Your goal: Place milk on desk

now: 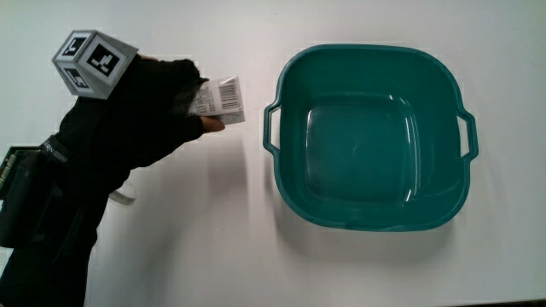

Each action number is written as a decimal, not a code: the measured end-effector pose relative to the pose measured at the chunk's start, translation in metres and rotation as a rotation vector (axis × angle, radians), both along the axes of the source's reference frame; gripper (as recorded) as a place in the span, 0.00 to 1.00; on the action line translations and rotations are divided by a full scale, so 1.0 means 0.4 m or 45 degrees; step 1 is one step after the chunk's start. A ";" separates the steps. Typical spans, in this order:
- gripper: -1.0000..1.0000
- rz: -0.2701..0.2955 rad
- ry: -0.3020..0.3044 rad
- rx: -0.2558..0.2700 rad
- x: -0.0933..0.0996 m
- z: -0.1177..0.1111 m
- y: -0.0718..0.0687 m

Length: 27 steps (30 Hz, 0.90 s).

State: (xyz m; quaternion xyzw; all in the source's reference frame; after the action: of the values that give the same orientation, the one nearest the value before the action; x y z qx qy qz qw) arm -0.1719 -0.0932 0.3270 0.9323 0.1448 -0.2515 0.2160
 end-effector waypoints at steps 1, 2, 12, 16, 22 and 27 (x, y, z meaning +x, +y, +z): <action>0.50 0.002 0.003 -0.002 -0.005 0.012 -0.001; 0.50 -0.007 -0.005 -0.014 -0.010 0.022 -0.001; 0.50 -0.043 -0.026 -0.113 -0.051 0.123 0.003; 0.50 -0.056 -0.016 -0.151 -0.054 0.139 0.005; 0.50 -0.068 -0.008 -0.162 -0.064 0.157 0.008; 0.50 -0.077 -0.019 -0.184 -0.070 0.169 0.006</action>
State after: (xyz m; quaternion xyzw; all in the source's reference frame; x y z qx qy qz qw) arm -0.1999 -0.0907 0.3945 0.9200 0.0966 -0.2608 0.2763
